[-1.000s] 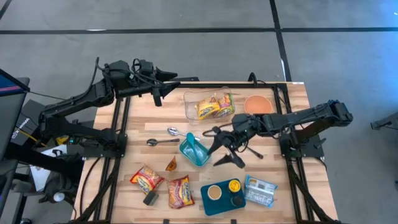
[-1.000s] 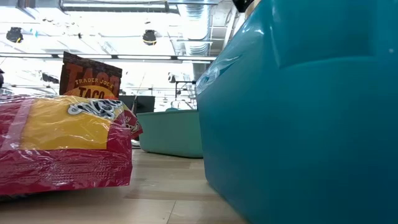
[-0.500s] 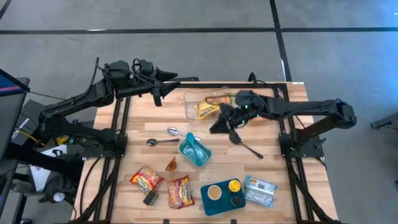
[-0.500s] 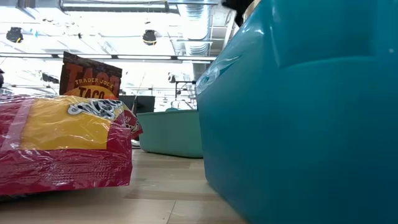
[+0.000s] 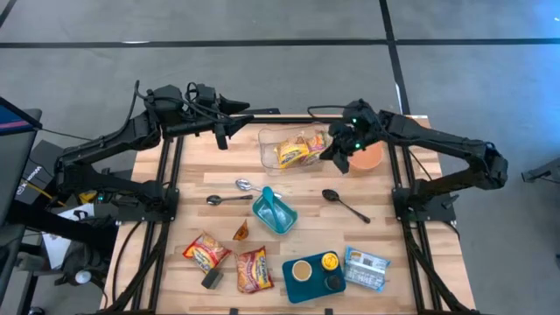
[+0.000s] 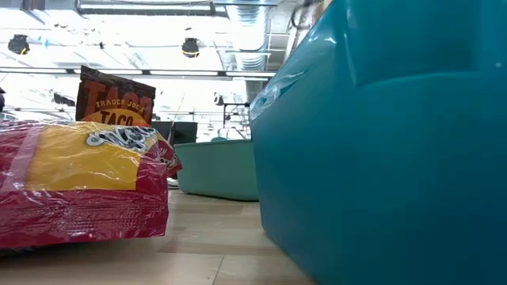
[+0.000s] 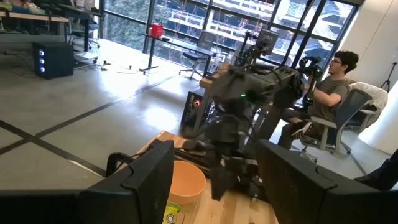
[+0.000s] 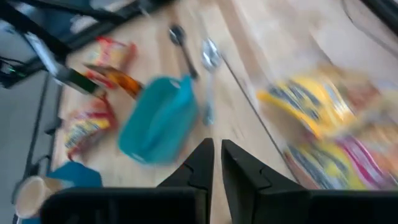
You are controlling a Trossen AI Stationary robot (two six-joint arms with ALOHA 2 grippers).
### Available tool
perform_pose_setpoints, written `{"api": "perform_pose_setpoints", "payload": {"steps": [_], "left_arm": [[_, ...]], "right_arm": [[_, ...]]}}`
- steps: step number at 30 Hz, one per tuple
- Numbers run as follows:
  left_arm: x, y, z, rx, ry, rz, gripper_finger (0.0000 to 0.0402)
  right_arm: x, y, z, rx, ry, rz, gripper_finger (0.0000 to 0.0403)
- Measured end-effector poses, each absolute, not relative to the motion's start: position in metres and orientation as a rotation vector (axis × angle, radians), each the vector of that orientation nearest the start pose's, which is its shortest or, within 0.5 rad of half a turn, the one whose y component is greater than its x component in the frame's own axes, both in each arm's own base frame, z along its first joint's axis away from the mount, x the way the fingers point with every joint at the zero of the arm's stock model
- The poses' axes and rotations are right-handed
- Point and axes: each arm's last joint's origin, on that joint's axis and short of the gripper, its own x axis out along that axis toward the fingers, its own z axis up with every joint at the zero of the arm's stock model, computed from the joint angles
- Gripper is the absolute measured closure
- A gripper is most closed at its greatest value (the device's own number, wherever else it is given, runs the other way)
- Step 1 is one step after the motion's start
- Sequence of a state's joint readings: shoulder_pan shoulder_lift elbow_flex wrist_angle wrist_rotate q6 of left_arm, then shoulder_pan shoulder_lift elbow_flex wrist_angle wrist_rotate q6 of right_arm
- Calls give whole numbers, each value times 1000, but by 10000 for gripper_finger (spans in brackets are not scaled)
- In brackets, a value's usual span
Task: Pick & Place Food Item
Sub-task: Put the orange seasoning pack into the blue bin
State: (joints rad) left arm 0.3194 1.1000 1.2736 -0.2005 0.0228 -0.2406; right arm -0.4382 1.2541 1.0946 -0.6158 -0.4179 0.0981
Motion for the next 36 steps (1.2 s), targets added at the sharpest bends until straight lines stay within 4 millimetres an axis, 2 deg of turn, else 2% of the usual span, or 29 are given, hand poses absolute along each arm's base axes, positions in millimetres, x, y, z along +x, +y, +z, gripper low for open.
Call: {"api": "perform_pose_setpoints", "payload": {"steps": [5, 12, 22, 26, 33, 36], "left_arm": [[217, 71, 438, -244, -9, 298, 179], [217, 71, 438, -244, -9, 298, 179], [217, 71, 438, -244, -12, 298, 179], [217, 71, 444, -269, -75, 289, 179], [215, 70, 457, -714, -277, 215, 179], [216, 67, 458, -816, -276, 163, 179]], "right_arm": [[219, -113, 299, 493, 826, -129, 381], [205, -124, 292, 574, 905, -196, 388], [202, -124, 290, 587, 936, -198, 392], [202, -123, 290, 582, 937, -193, 392], [202, -123, 290, 562, 938, -183, 392], [202, -123, 290, 559, 938, -182, 392]]}}
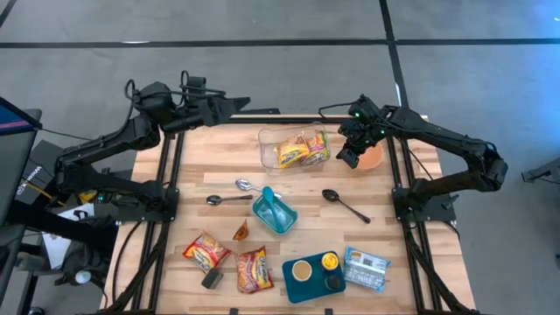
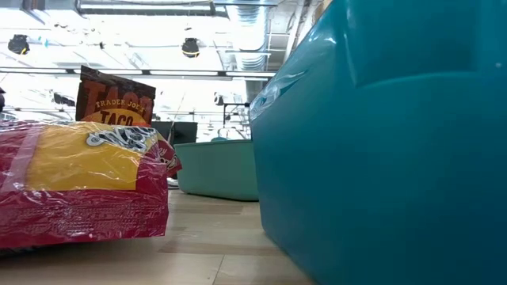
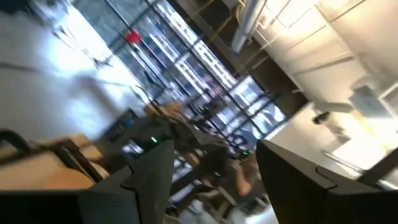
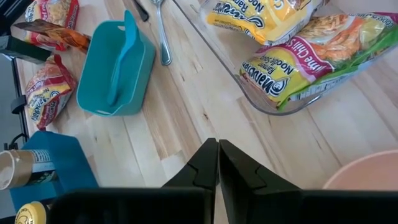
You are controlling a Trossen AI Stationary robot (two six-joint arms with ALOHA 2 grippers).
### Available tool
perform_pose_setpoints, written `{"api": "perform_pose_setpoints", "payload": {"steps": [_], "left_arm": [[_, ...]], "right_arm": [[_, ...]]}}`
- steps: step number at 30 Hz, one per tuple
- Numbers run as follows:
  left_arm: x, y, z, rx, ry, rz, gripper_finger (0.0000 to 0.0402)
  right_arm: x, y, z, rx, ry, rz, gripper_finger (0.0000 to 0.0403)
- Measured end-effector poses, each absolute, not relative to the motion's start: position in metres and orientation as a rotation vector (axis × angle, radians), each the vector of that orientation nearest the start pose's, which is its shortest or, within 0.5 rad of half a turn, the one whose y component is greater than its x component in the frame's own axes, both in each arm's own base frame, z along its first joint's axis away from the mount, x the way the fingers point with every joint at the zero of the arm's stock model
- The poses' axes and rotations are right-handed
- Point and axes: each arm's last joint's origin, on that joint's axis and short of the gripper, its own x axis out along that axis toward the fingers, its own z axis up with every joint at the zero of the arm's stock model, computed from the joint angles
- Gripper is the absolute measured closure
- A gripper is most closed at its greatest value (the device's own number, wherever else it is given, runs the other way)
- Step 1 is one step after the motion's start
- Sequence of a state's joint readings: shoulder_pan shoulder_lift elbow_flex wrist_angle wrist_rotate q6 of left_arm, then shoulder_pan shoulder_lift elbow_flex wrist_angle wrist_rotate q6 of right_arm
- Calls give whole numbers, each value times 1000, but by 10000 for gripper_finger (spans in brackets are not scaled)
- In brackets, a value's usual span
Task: Pick & Place Food Item
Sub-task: Put the orange seasoning pack into the blue bin
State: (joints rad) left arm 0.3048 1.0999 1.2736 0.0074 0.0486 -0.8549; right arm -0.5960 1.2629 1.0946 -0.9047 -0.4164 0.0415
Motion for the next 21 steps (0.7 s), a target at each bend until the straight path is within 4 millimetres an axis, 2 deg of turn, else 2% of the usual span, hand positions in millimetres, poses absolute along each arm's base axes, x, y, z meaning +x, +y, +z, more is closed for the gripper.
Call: {"api": "perform_pose_setpoints", "payload": {"steps": [5, 13, 18, 21], "left_arm": [[222, 47, 458, -836, -237, 69, 179], [236, -11, 450, -487, -123, -99, 179], [243, -39, 439, -478, -41, -79, 179], [245, -48, 427, -459, 43, 18, 179]], "right_arm": [[202, -123, 290, 542, 939, -177, 392], [203, -123, 291, 532, 937, -172, 392], [203, -123, 291, 531, 936, -172, 392], [203, -124, 291, 529, 932, -172, 392]]}}
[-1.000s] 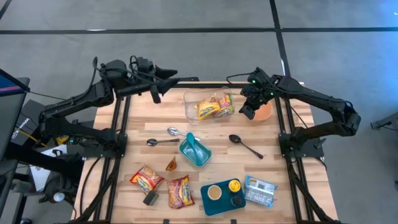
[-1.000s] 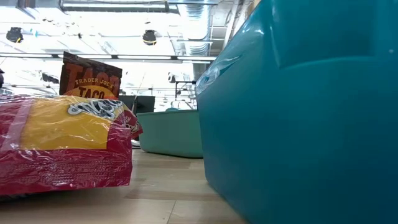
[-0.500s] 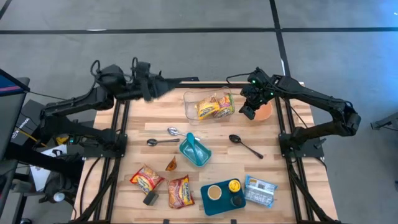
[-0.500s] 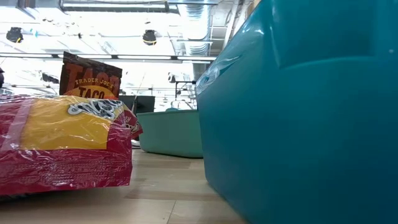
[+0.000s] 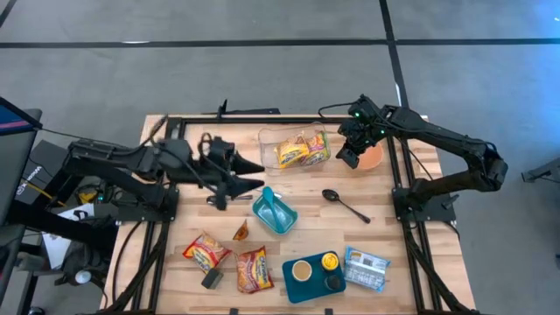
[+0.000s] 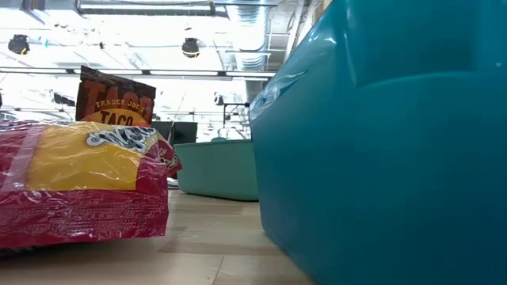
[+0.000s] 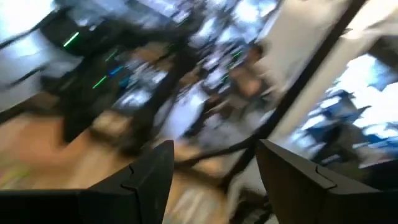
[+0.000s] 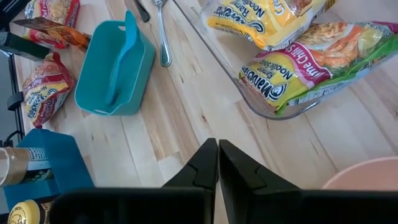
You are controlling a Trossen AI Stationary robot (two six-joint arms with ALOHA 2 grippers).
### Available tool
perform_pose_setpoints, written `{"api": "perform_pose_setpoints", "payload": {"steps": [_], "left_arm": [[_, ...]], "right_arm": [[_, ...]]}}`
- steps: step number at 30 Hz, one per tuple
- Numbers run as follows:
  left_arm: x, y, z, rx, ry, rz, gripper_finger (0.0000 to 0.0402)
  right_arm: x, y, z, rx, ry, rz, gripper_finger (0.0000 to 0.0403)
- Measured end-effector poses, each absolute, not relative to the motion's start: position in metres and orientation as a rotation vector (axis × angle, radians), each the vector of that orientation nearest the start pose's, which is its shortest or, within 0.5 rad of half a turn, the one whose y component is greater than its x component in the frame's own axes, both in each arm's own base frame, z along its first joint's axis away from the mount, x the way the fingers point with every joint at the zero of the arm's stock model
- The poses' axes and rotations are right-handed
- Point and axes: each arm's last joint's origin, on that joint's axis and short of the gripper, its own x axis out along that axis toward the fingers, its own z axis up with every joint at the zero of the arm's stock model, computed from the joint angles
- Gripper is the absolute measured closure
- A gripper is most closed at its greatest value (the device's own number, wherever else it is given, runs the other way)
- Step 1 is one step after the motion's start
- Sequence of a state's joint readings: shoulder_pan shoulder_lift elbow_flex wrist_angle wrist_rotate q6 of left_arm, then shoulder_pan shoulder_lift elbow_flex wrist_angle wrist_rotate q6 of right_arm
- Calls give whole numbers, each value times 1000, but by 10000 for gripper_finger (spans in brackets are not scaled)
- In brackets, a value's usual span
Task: Pick & Place Food Item
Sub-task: Put the orange seasoning pack into the blue bin
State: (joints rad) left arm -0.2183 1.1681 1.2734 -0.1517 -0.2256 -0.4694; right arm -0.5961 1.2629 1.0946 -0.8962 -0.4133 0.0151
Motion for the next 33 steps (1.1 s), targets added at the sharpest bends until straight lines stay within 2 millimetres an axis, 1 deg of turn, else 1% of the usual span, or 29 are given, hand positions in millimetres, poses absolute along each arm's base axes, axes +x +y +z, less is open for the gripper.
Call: {"api": "perform_pose_setpoints", "payload": {"steps": [2, 4, 6, 9, 14, 20, 23, 28, 33], "left_arm": [[248, -50, 418, -436, 95, 112, 179], [246, -48, 410, -403, 154, 229, 179], [244, -45, 403, -384, 208, 306, 179], [240, -39, 391, -406, 301, 418, 179], [228, -37, 372, -502, 466, 524, 179], [217, -39, 358, -764, 658, 554, 179], [216, -41, 351, -877, 746, 564, 179], [220, -45, 344, -918, 848, 532, 179], [230, -48, 338, -916, 868, 534, 179]], "right_arm": [[203, -124, 291, 528, 930, -172, 392], [203, -124, 291, 526, 926, -172, 392], [204, -124, 291, 524, 922, -172, 392], [204, -124, 291, 524, 922, -172, 392], [204, -124, 291, 527, 923, -173, 392], [204, -124, 291, 527, 923, -173, 392], [204, -124, 291, 526, 922, -173, 392], [204, -124, 292, 522, 917, -173, 392], [204, -125, 292, 520, 915, -172, 392]]}}
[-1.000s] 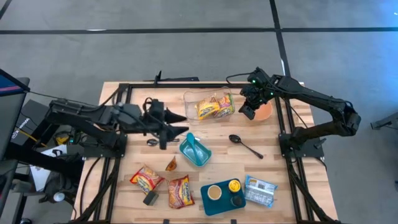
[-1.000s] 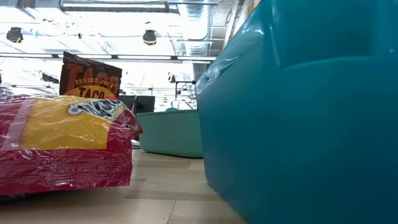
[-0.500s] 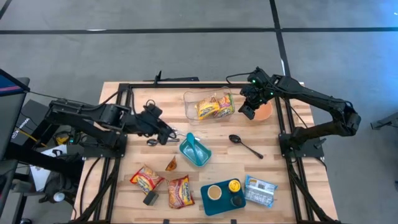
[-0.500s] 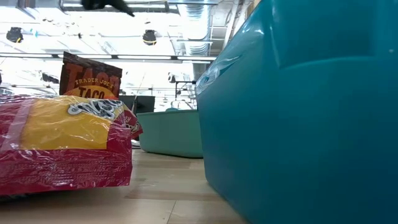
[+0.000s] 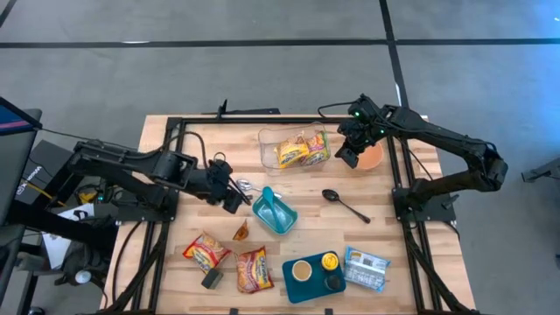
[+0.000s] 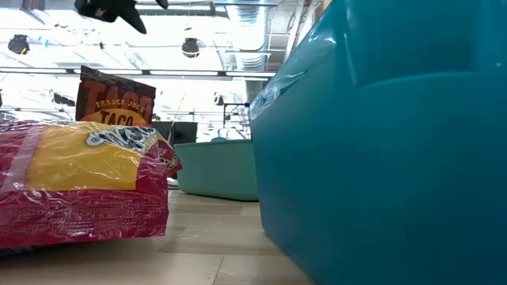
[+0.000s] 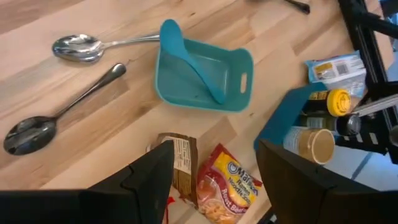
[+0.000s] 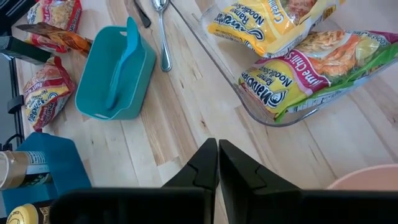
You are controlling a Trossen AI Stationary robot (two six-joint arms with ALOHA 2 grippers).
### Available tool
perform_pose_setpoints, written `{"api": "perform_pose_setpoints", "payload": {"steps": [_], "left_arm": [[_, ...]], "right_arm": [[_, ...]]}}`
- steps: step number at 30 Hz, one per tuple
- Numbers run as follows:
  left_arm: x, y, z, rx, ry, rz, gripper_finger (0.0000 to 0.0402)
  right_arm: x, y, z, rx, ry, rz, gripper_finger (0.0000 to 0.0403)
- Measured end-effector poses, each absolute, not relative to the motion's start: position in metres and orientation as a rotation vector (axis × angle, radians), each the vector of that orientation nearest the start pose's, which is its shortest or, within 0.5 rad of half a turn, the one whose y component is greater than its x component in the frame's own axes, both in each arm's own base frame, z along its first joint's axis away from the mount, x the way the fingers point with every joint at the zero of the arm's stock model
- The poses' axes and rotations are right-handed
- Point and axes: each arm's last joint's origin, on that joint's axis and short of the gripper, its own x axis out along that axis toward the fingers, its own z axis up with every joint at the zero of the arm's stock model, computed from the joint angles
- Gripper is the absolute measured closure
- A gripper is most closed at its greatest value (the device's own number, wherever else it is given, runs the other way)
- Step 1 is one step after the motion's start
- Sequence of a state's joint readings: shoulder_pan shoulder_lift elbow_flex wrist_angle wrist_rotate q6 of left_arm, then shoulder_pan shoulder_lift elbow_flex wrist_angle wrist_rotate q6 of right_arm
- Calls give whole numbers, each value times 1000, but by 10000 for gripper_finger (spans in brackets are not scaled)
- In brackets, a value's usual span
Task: Pick & Place Food Item
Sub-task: Put the orange seasoning pack into the blue bin
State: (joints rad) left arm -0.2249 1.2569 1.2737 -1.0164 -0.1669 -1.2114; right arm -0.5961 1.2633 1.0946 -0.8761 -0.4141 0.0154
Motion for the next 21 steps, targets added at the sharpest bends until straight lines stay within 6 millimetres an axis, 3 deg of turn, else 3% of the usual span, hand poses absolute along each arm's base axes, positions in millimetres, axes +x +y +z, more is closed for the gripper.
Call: {"api": "perform_pose_setpoints", "payload": {"steps": [13, 21], "left_arm": [[275, -64, 287, -924, 1132, 529, 179], [291, -69, 265, -941, 1193, 553, 179]], "right_arm": [[204, -125, 292, 520, 913, -172, 392], [204, -125, 292, 520, 913, -172, 392]]}}
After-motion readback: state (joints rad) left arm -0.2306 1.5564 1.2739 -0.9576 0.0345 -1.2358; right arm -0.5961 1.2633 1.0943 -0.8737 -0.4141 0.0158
